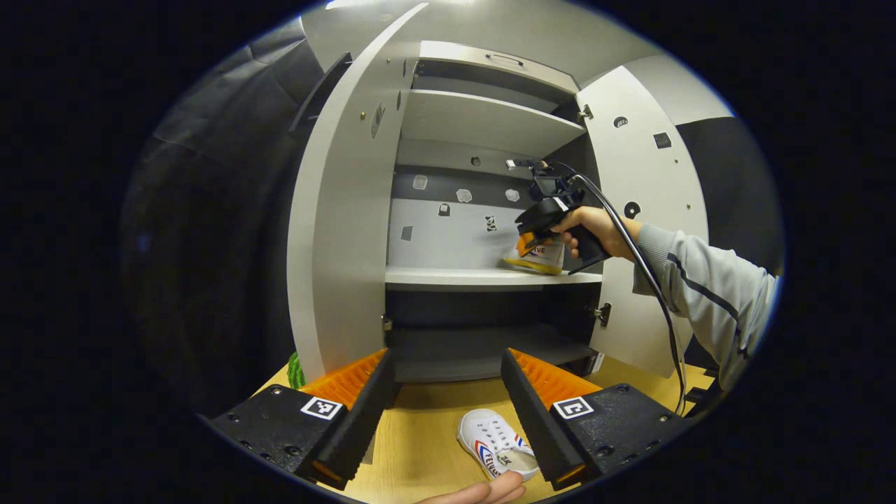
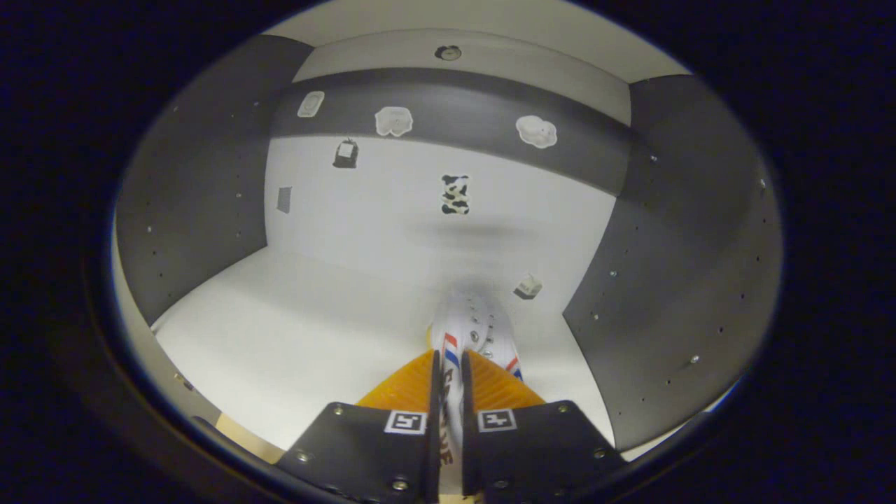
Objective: Grab one shoe with the right hand and put it into the shoe cabinet, grab the other shoe with the left hand and put it into the shoe cabinet; then close the right door with the right hand and the left door with the left hand.
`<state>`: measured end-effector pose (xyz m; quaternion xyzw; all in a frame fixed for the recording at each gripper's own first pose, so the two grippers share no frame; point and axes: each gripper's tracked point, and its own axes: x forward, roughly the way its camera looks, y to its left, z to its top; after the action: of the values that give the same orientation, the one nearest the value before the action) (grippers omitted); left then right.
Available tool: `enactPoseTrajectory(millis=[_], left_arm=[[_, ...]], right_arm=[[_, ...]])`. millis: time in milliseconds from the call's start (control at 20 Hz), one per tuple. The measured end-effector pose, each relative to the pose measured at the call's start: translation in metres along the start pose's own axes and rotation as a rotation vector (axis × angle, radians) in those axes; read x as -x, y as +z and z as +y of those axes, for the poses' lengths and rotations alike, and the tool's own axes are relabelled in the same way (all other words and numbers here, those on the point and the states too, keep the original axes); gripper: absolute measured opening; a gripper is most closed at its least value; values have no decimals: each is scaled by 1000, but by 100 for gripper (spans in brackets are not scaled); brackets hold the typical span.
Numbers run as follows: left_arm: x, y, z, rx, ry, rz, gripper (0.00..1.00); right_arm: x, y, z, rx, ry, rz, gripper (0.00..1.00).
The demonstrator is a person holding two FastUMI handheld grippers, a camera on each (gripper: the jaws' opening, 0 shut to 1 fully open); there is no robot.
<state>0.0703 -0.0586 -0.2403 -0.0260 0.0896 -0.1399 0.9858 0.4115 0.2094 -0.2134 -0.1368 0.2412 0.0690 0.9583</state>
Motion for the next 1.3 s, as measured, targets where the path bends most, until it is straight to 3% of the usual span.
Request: enactPoseTrajectory(millis=[150,200,250,300,400,700,850,1100,1300], left_arm=[[-1,3,-1,-4,9,-6,95],[-2,3,-1,-3,13,-1,95],[-2,2,-3,-2,13,2,95],[-4,1,-4,-1,15,9,95],[-7,-4,-7,5,19,28,95],[-20,-55,-25,51,16,142,96],[-25,-109,-34,81,7,287,97],[-27,-183,-51,107,-36,494,98],[-29,-227,-51,91,-40,597,98]], right_arm=[[23,27,-23,-13,-76,-126,45],[36,33,-30,-26,-96,-160,60],[51,39,-34,-45,-98,-192,65],[67,43,-38,-63,-95,-224,83],[95,45,-44,-90,-91,-272,99],[211,20,-44,-71,-95,-411,97],[264,-14,-37,-106,-89,-474,98],[310,-81,-32,-202,-42,-462,98],[325,-133,-18,-186,6,-464,98]])
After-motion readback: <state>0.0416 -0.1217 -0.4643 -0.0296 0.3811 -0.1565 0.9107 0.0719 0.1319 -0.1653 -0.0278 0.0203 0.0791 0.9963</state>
